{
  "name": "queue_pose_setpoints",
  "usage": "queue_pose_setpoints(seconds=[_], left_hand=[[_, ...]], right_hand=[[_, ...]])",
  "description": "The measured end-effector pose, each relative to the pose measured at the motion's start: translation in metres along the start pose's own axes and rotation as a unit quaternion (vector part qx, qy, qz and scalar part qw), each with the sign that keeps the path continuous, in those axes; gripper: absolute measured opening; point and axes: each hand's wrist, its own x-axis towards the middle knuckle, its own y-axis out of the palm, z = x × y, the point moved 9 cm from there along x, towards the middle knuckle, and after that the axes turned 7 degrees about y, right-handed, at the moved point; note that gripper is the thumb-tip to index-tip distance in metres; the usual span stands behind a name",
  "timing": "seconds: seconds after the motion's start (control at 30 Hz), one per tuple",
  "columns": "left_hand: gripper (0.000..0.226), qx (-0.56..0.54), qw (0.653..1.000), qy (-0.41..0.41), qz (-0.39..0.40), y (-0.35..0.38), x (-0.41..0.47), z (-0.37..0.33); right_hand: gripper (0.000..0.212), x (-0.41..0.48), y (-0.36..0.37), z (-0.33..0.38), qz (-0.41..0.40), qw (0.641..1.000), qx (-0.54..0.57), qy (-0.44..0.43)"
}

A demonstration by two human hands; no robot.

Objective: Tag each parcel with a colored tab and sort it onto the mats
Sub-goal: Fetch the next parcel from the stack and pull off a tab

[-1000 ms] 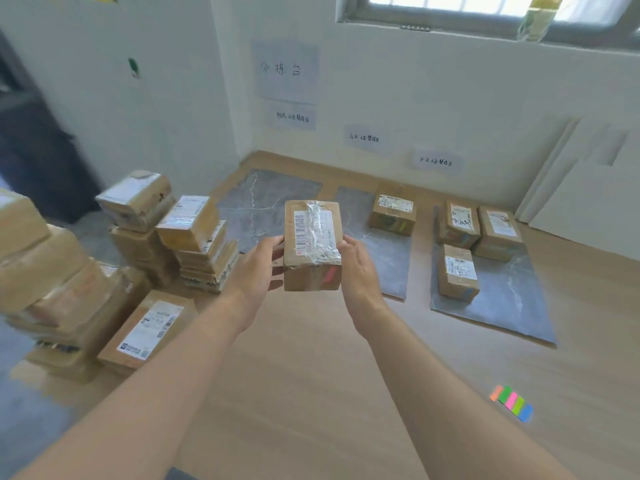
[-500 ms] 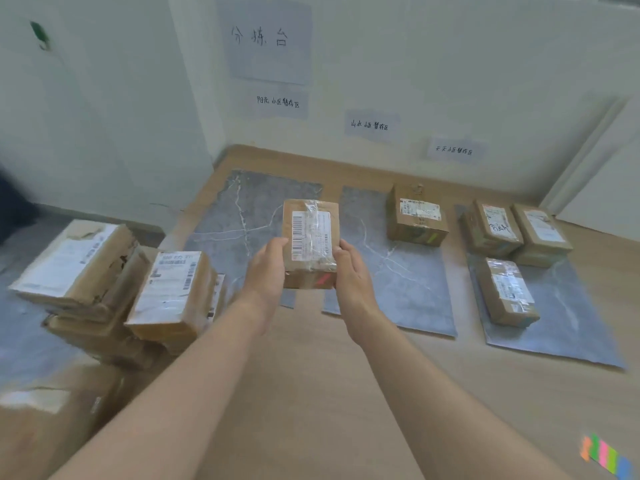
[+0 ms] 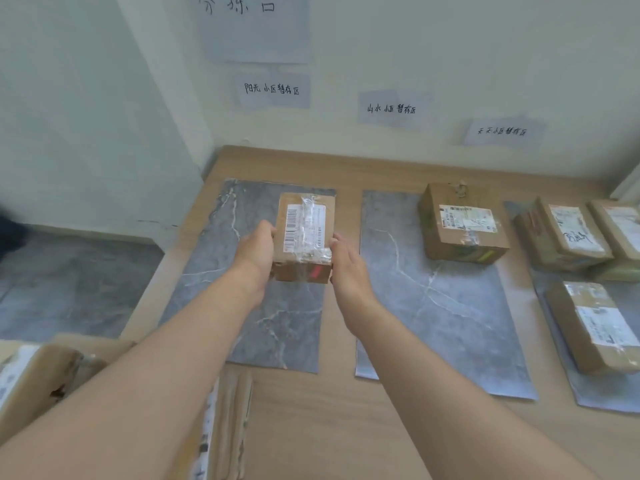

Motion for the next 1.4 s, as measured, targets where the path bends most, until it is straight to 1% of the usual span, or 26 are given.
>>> queue_pose_setpoints(seconds=[0.07, 0.17, 0.23, 0.3, 0.33, 0.43, 0.53, 0.57, 0.6, 0.7, 0.77, 0.87, 0.9, 0.97, 1.03, 1.13, 1.23, 1.3, 1.37, 1.4], left_hand=[[0.025, 0.002, 1.000, -0.020, -0.002, 0.005, 0.029, 0.005], [0.023, 0.005, 0.999, -0.047, -0.002, 0.018, 0.075, 0.016], [0.024, 0.014, 0.998, -0.057, 0.001, 0.031, 0.105, 0.023], [0.027, 0.032, 0.998, -0.056, 0.007, 0.042, 0.133, 0.029], [0.027, 0.043, 0.998, -0.053, 0.010, 0.046, 0.147, 0.033], [0.026, 0.070, 0.997, -0.028, 0.014, 0.057, 0.181, 0.039], [0.029, 0.081, 0.996, 0.015, 0.029, 0.068, 0.207, 0.035], [0.030, 0.081, 0.996, 0.023, 0.029, 0.071, 0.214, 0.034], [0.029, 0.079, 0.996, 0.028, 0.028, 0.072, 0.220, 0.034], [0.027, 0.079, 0.996, 0.030, 0.019, 0.071, 0.221, 0.035], [0.026, 0.088, 0.996, 0.028, 0.003, 0.067, 0.212, 0.033], [0.022, 0.093, 0.995, 0.038, -0.023, 0.058, 0.179, 0.011], [0.020, 0.089, 0.995, 0.041, -0.024, 0.056, 0.167, 0.004], [0.019, 0.083, 0.995, 0.047, -0.017, 0.054, 0.136, -0.011], [0.021, 0.075, 0.995, 0.058, -0.006, 0.054, 0.101, -0.026], [0.017, 0.061, 0.995, 0.076, 0.017, 0.052, 0.047, -0.043], [0.024, 0.046, 0.994, 0.098, 0.029, 0.044, -0.011, -0.061], [0.025, 0.023, 0.993, 0.109, 0.039, 0.035, -0.054, -0.072], [0.022, 0.004, 0.991, 0.120, 0.052, 0.023, -0.096, -0.075], [0.025, -0.005, 0.990, 0.123, 0.061, 0.019, -0.117, -0.074]], right_hand=[[0.036, 0.027, 0.005, -0.001, 0.001, 1.000, 0.006, 0.009], [0.028, 0.066, 0.007, -0.003, -0.001, 0.999, 0.011, 0.033], [0.029, 0.095, 0.006, -0.005, -0.006, 0.999, 0.005, 0.049], [0.042, 0.127, 0.007, -0.010, -0.004, 0.999, -0.008, 0.054], [0.044, 0.140, 0.007, -0.014, -0.009, 0.998, -0.004, 0.056], [0.048, 0.168, 0.007, -0.019, -0.026, 0.997, 0.051, 0.045], [0.070, 0.192, 0.009, -0.021, -0.058, 0.992, 0.105, 0.028], [0.074, 0.199, 0.009, -0.024, -0.067, 0.990, 0.118, 0.025], [0.072, 0.206, 0.009, -0.027, -0.072, 0.989, 0.124, 0.025], [0.058, 0.201, 0.007, -0.023, -0.067, 0.991, 0.110, 0.023], [0.049, 0.191, 0.001, -0.020, -0.068, 0.992, 0.106, 0.023], [0.045, 0.162, -0.014, -0.008, -0.079, 0.989, 0.119, 0.038], [0.040, 0.149, -0.019, -0.001, -0.079, 0.988, 0.123, 0.040], [0.024, 0.120, -0.026, 0.015, -0.079, 0.988, 0.125, 0.034], [0.027, 0.085, -0.032, 0.035, -0.083, 0.987, 0.137, 0.022], [0.026, 0.033, -0.037, 0.060, -0.081, 0.986, 0.146, 0.001], [0.028, -0.025, -0.040, 0.082, -0.081, 0.987, 0.140, -0.025], [0.027, -0.068, -0.042, 0.092, -0.086, 0.986, 0.138, -0.043], [0.034, -0.111, -0.043, 0.095, -0.086, 0.986, 0.134, -0.056], [0.038, -0.132, -0.044, 0.093, -0.088, 0.986, 0.132, -0.060]])
